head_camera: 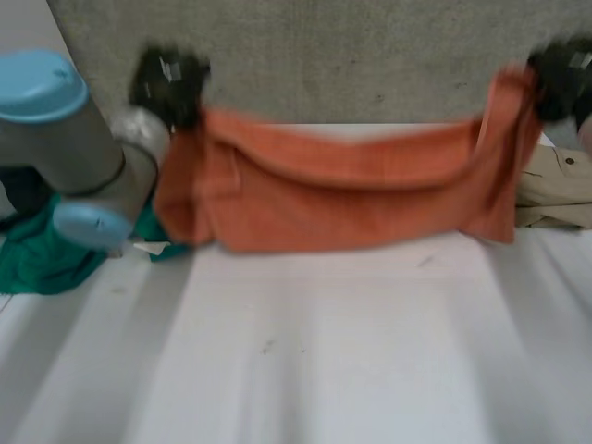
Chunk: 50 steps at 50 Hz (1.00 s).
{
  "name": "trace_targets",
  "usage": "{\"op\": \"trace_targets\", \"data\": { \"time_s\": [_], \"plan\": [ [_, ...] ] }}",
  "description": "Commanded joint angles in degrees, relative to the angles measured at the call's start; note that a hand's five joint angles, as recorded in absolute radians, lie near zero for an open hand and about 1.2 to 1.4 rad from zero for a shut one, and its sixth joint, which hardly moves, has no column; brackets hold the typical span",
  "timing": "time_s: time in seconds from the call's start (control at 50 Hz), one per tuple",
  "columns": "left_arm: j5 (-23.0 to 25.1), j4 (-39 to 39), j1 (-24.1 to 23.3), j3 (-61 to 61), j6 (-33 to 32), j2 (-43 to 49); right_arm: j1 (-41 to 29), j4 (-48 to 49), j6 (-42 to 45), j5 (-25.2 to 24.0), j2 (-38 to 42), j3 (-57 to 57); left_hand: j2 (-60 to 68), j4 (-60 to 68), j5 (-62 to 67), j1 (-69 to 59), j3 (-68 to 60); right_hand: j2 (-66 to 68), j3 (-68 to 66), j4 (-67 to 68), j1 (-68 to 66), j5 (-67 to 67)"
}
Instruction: Fold the laundry.
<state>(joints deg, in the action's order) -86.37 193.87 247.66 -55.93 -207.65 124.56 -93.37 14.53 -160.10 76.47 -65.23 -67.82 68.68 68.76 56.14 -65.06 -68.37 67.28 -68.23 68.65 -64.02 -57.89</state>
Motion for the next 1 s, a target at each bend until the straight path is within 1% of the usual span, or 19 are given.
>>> {"op": "trace_targets", "data": {
  "time_s": [0.02,0.12,0.2,0.32,0.38,0.44,0.48,0.52,0.54,0.56,0.62,0.64,0.68,0.74,0.76,0.8,0.86,0.9,1.0],
  "plan": [
    [-0.55,25.42,0.46,3.82,4.70,-6.52,-0.24,30.03,-14.44,5.35,-2.44,-2.05,11.32,11.24,13.86,-14.94,-11.63,12.72,-11.77,11.35,-15.98,-12.11],
    [-0.20,20.33,0.46,-1.63,6.73,-10.57,-0.15,28.02,-15.24,3.77,-3.23,-2.76,11.32,11.24,13.86,-14.94,-11.63,12.72,-11.77,11.35,-15.98,-12.11],
    [-0.20,14.18,0.46,-7.34,6.82,-12.67,0.38,23.98,-15.59,0.61,-3.23,-4.25,11.32,11.24,13.86,-14.94,-11.63,12.72,-11.77,11.35,-15.98,-12.11],
    [-0.03,3.91,1.77,-19.45,6.11,-14.52,0.56,14.75,-14.89,-7.03,-2.88,-8.03,11.32,11.24,13.86,-14.94,-11.63,12.72,-11.77,11.35,-15.98,-12.11],
    [0.06,1.87,1.95,-24.56,5.59,-14.52,0.56,9.49,-14.45,-10.72,-1.48,-10.39,11.32,11.24,13.86,-14.94,-11.63,12.72,-11.77,11.35,-15.98,-12.11],
    [0.06,1.25,1.78,-30.63,4.01,-13.82,0.56,7.10,-13.31,-12.49,0.63,-12.86,11.32,11.24,13.86,-14.94,-11.63,12.72,-11.77,11.35,-15.98,-12.11],
    [-0.02,1.42,1.78,-33.35,1.30,-11.56,0.56,5.60,-9.89,-13.37,2.39,-15.49,11.32,11.24,13.86,-14.94,-11.63,12.72,-11.77,11.35,-15.98,-12.11],
    [-0.02,1.51,1.78,-33.98,-1.26,-8.91,0.64,5.07,-6.65,-13.46,3.27,-17.16,11.32,11.24,13.86,-14.94,-11.63,12.72,-11.77,11.35,-15.98,-12.11],
    [-0.02,1.60,1.69,-33.89,-2.58,-7.68,0.64,4.98,-3.32,-13.20,3.62,-18.48,11.32,11.24,13.86,-14.94,-11.63,12.72,-11.77,11.35,-15.98,-12.11],
    [-0.02,1.86,1.52,-33.72,-5.37,-5.58,0.64,4.98,-1.46,-13.11,3.80,-19.19,11.32,11.24,13.86,-14.94,-11.63,12.72,-11.77,11.35,-15.98,-12.11],
    [0.06,2.56,1.60,-33.02,-8.21,-3.54,0.64,4.98,3.20,-12.49,4.50,-20.24,11.32,11.24,13.86,-14.94,-11.63,12.72,-11.77,11.35,-15.98,-12.11],
    [0.06,3.61,1.43,-32.14,-9.52,-2.23,0.56,4.90,3.91,-12.40,4.68,-20.34,-4.31,-4.39,-1.77,0.70,4.01,12.72,-11.77,11.35,-15.98,-12.11],
    [-0.02,5.28,1.16,-31.17,-10.23,-1.35,0.47,4.81,4.97,-12.31,4.94,-20.51,-25.22,-25.30,-22.68,21.60,24.91,12.72,-11.77,11.35,-15.98,-12.11],
    [-0.73,5.64,0.90,-30.46,-10.06,-0.81,0.47,4.37,4.80,-12.23,4.59,-20.69,-28.00,-28.08,-25.46,24.39,27.70,12.72,-11.77,11.35,-15.98,-12.11],
    [-0.90,5.56,0.81,-30.73,-9.97,-1.25,0.56,4.19,4.80,-12.23,4.50,-20.78,-34.35,-34.43,-31.80,30.73,34.04,12.72,-11.77,11.35,-15.98,-12.11],
    [-1.08,5.56,0.72,-31.52,-10.06,-1.87,0.56,3.84,4.80,-12.14,4.50,-20.95,-39.11,-39.19,-36.56,35.49,38.80,12.72,-11.77,11.35,-15.98,-12.11],
    [-1.60,5.21,0.11,-34.32,-10.06,-3.71,0.73,3.49,4.80,-12.23,4.41,-21.48,-39.29,-39.37,-36.75,35.67,38.98,12.72,-11.77,11.35,-15.98,-12.11],
    [-2.74,5.20,0.37,-38.26,-9.80,-8.52,0.82,3.49,4.89,-12.23,4.41,-21.74,-38.79,-38.87,-36.25,35.17,38.48,12.72,-11.77,11.35,-15.98,-12.11],
    [-2.93,5.38,0.11,-45.48,-7.78,-16.18,0.82,3.40,5.15,-12.14,4.41,-21.92,-37.78,-37.86,-35.24,34.17,37.48,12.72,-11.77,11.35,-15.98,-12.11]
  ]
}}
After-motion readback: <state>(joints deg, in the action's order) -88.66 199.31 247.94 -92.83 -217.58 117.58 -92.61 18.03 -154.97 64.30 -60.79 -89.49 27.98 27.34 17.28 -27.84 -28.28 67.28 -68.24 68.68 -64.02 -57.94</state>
